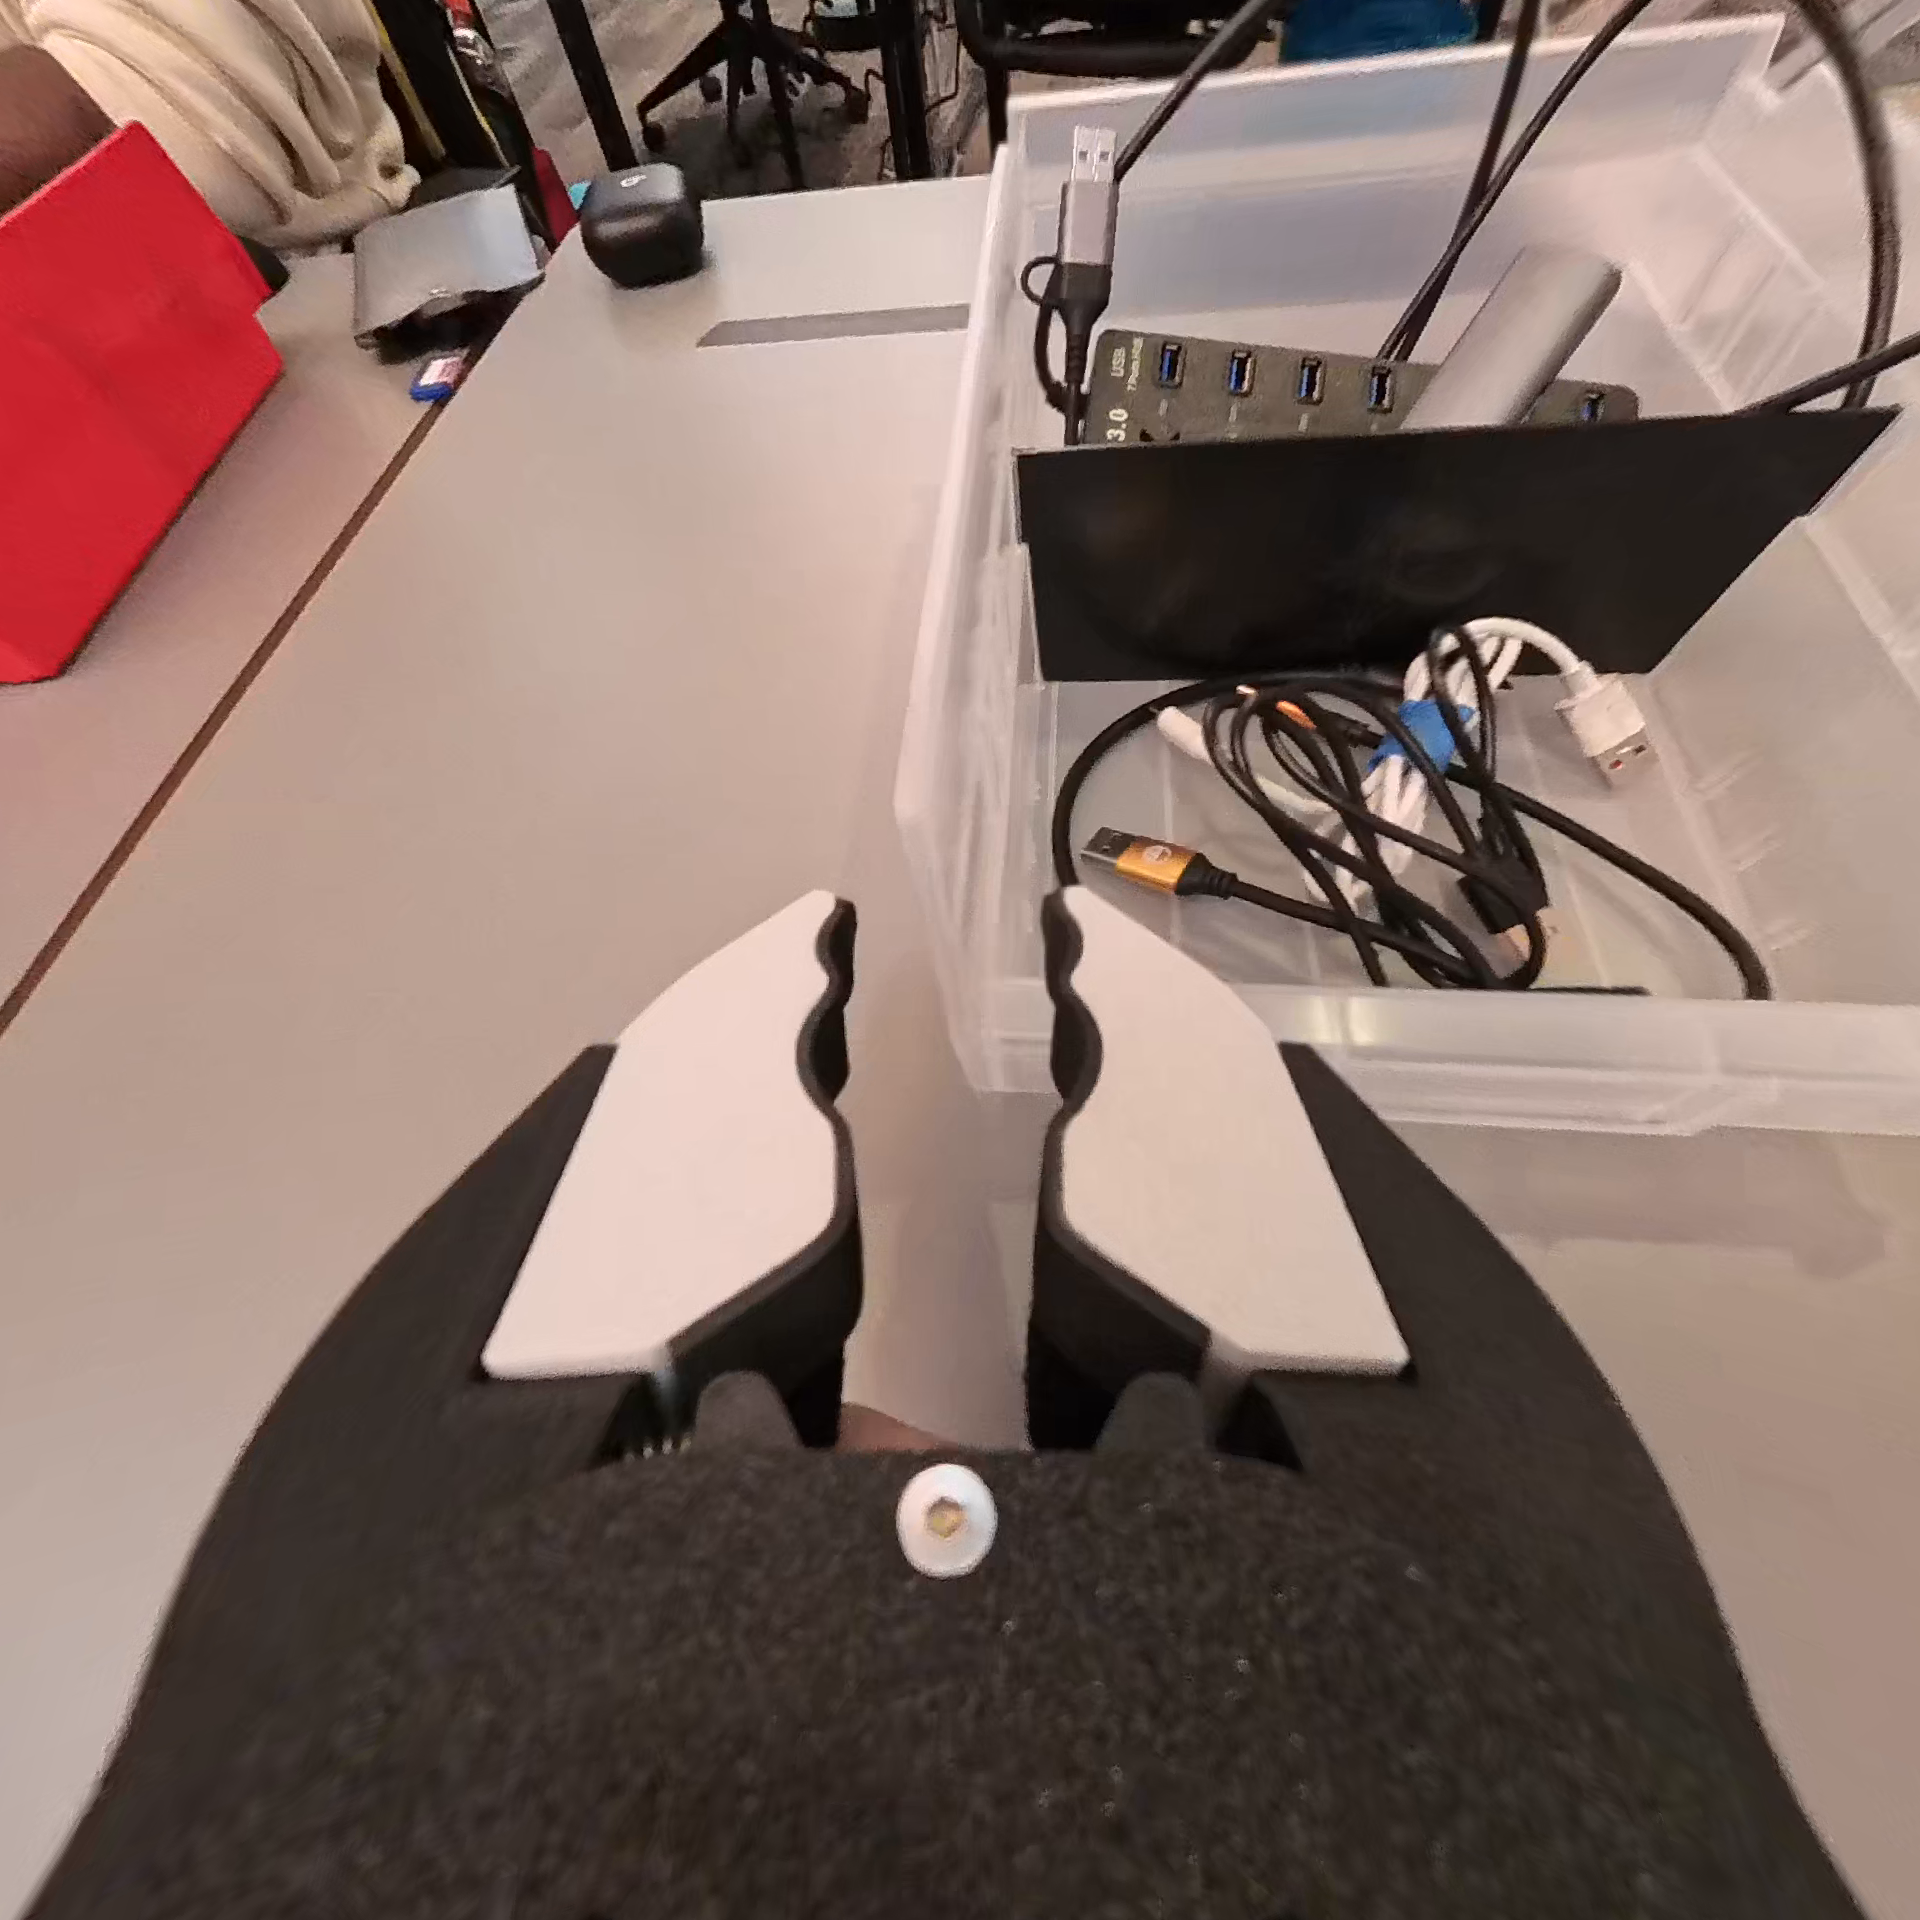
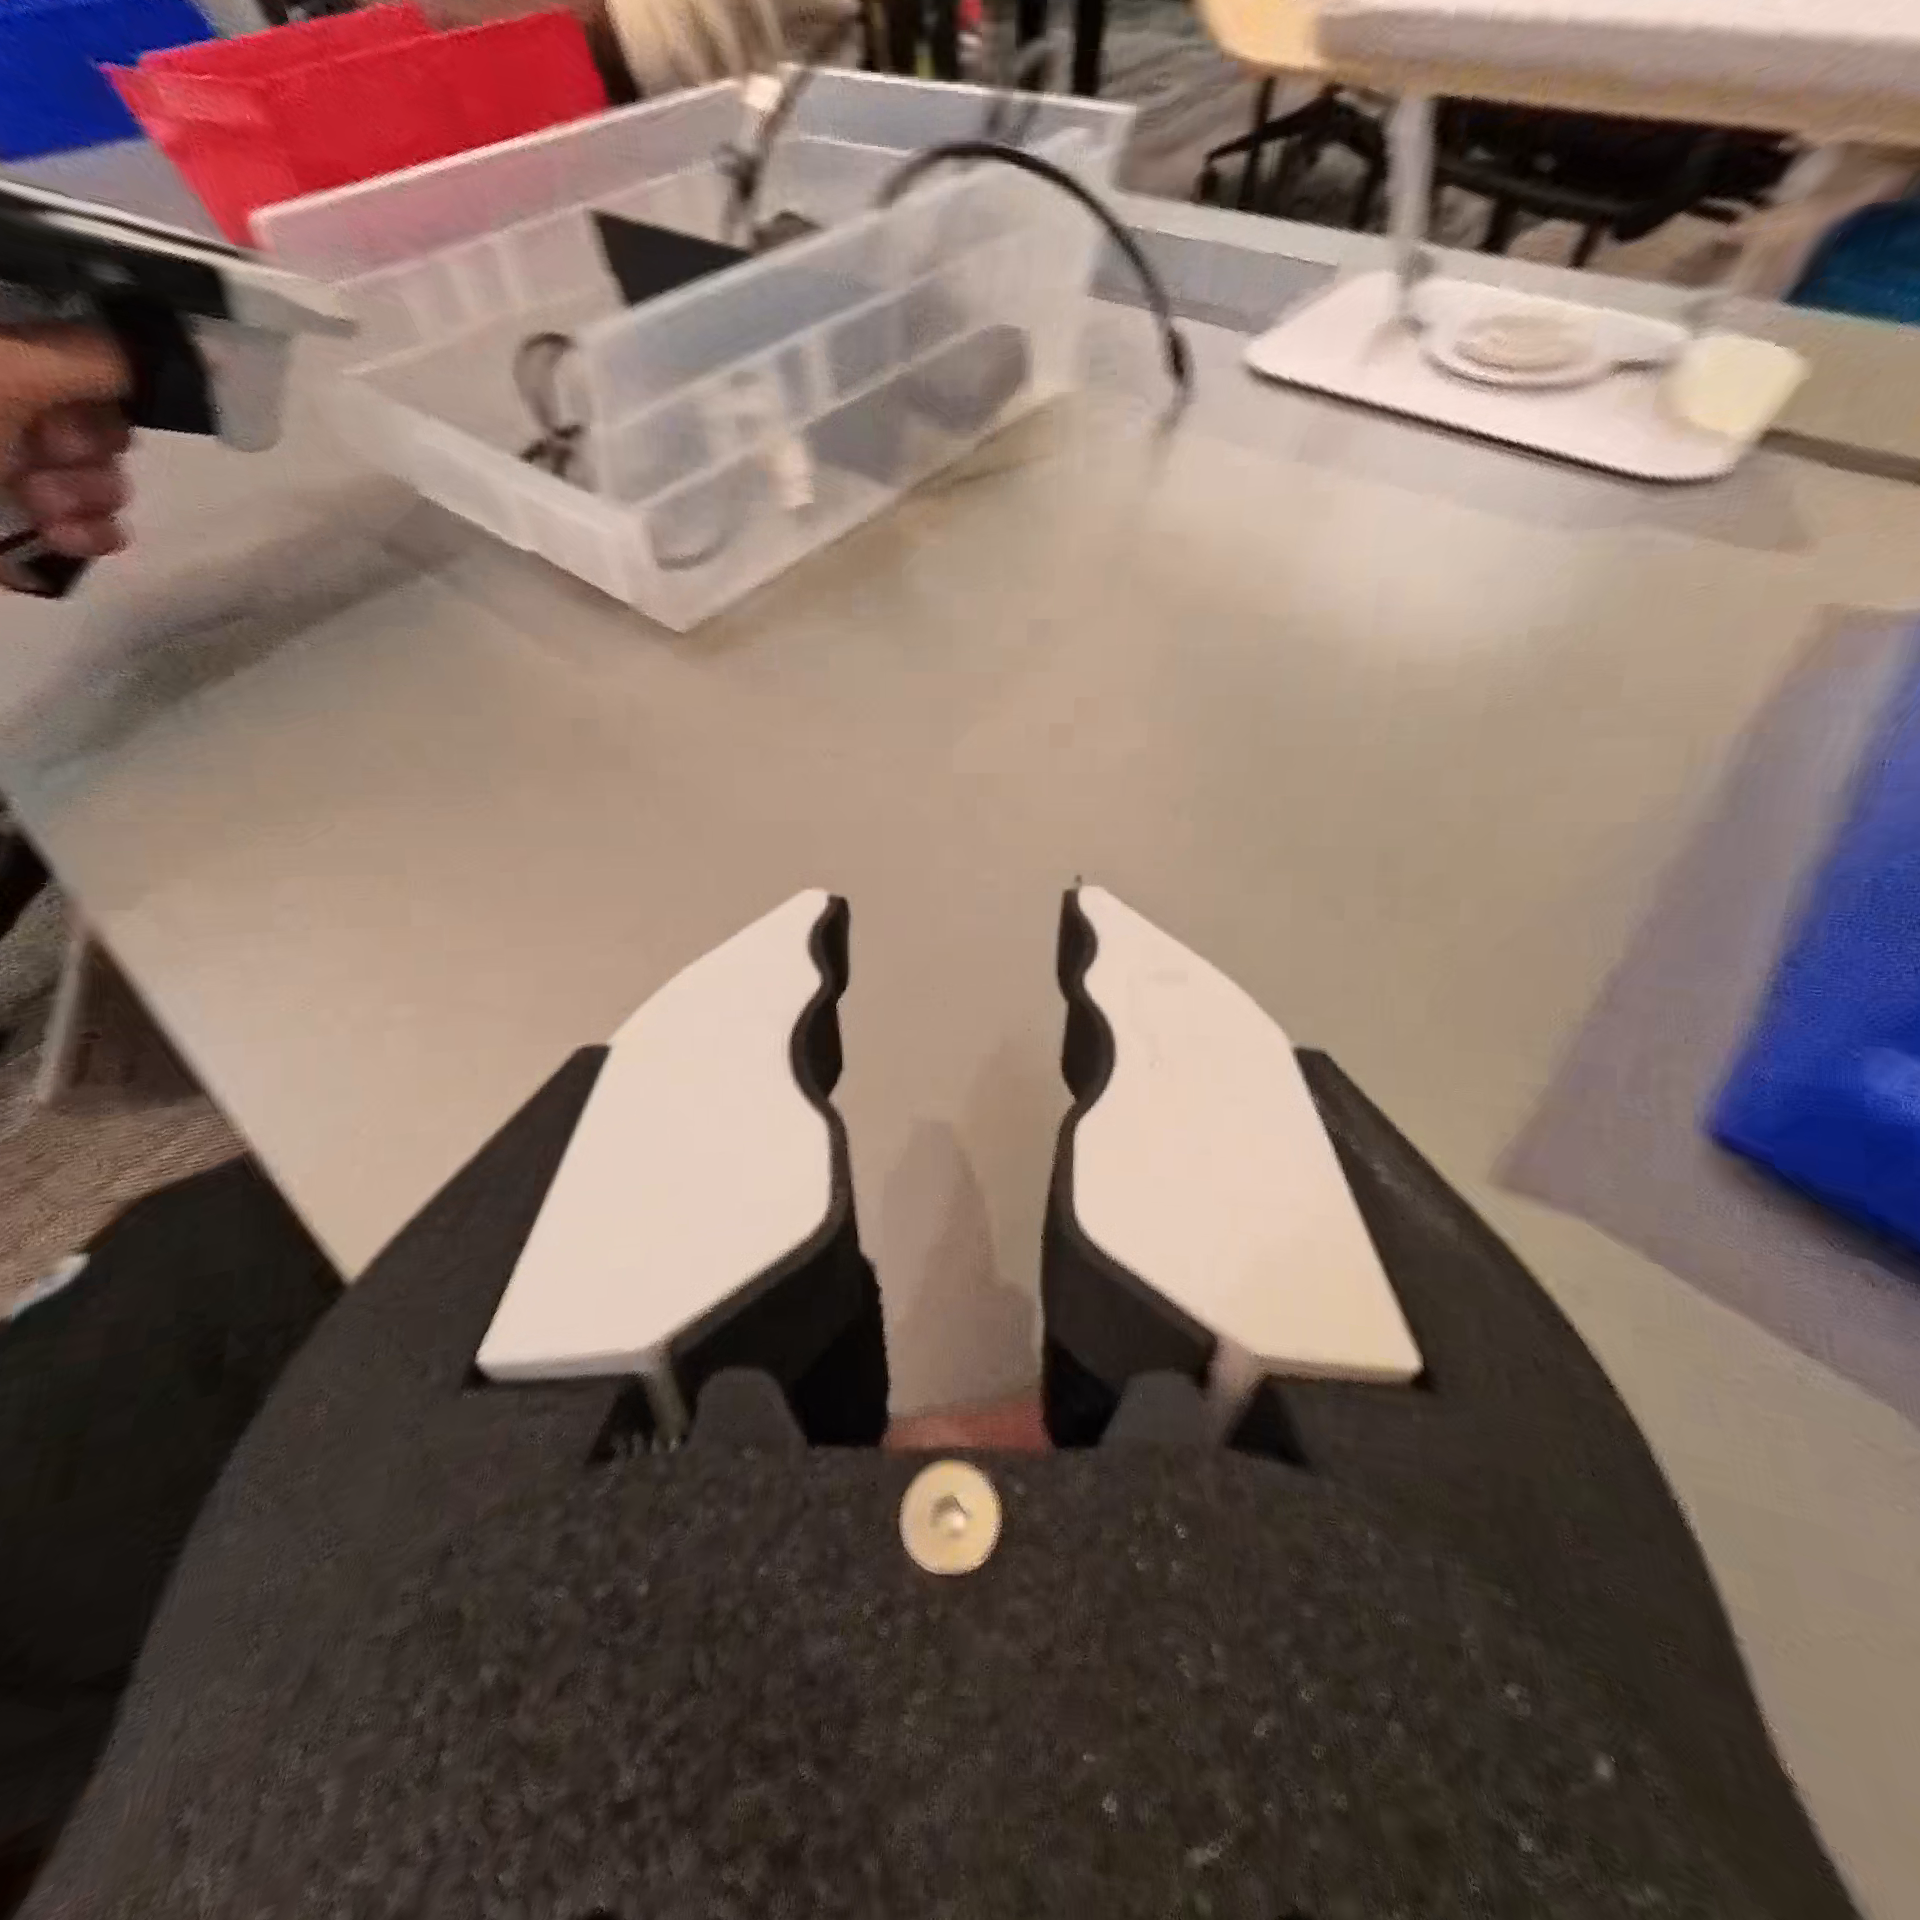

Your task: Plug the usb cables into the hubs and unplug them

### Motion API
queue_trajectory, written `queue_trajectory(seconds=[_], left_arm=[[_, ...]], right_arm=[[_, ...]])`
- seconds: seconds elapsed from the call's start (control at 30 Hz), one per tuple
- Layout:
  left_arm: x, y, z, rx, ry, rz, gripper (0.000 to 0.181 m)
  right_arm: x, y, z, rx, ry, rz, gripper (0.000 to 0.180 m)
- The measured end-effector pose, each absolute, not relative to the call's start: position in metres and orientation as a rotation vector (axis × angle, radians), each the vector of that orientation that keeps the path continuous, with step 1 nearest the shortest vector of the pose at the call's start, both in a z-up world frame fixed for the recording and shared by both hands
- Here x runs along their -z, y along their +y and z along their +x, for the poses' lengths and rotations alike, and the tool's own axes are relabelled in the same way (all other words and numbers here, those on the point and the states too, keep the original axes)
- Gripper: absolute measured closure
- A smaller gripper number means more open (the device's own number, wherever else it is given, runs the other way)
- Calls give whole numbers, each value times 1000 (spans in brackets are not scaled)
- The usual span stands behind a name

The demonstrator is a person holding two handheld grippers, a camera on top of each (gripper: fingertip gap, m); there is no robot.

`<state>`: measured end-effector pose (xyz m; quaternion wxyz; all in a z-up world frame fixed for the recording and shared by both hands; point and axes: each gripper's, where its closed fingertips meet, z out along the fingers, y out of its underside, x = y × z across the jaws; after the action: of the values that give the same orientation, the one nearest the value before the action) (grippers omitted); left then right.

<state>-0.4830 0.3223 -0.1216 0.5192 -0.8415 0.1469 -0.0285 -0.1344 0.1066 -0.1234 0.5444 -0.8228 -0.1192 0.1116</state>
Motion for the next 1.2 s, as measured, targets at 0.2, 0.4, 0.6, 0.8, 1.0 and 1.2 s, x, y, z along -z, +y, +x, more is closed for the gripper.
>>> queue_trajectory(seconds=[0.2, 0.4, 0.6, 0.8, 1.0, 1.2], left_arm=[[111, 290, -469, 124, 216, -2022, 148], [115, 292, -474, 68, 226, -2014, 147], [105, 289, -473, 186, 195, -1964, 148], [114, 292, -479, 183, 199, -2006, 148], [112, 295, -487, 219, 144, -2005, 151], [120, 295, -475, 248, 214, -2032, 151]], right_arm=[[129, 87, 7, -280, 55, -1934, 140], [99, 72, 150, 398, 287, -1836, 133], [118, 66, 211, 292, 422, -1902, 135], [145, 82, 215, 282, 391, -2033, 173], [145, 61, 217, 232, 324, -2055, 175], [146, 61, 224, 205, 340, -2037, 175]])
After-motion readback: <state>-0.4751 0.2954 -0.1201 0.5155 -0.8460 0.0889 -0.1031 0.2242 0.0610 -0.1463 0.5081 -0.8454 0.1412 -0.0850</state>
